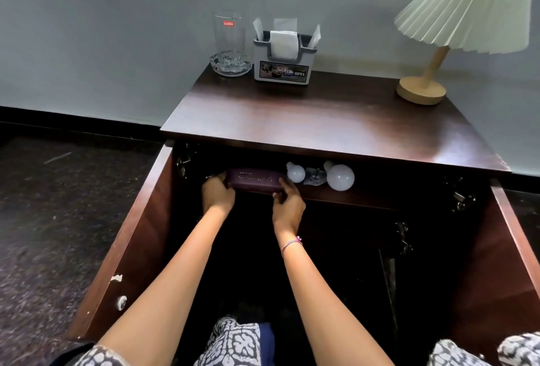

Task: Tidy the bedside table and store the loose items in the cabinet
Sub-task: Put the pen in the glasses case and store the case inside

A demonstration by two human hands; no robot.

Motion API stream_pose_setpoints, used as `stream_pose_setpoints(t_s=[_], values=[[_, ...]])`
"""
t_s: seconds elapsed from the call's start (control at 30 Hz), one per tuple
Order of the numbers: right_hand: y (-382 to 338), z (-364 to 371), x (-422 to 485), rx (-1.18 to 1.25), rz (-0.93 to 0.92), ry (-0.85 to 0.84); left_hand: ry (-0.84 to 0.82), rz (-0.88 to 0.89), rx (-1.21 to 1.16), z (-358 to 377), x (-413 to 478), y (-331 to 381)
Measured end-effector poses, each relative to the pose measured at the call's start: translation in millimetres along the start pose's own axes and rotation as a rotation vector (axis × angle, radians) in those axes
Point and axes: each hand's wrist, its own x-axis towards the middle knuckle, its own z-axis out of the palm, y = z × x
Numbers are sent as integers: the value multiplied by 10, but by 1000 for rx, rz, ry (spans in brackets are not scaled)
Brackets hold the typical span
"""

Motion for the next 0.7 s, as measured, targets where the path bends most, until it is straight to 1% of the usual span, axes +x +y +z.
stream_pose_setpoints(t_s=[0.17,0.3,0.37,0.43,0.5,0.6,0.7], values=[[-6,30,-84,-36,-69,-14,-47,120,202,-20,17,-4],[39,-9,-196,-102,-150,-14,33,253,406,3,-105,-39],[85,-24,-281,-149,-226,32,23,363,505,41,-200,-75],[151,-11,-380,-273,-348,64,-5,461,601,88,-292,-124],[226,22,-453,-443,-472,19,-22,512,680,132,-370,-182],[291,72,-476,-646,-614,-123,-31,537,727,160,-422,-258],[311,104,-414,-777,-643,-203,-43,543,757,161,-406,-280]])
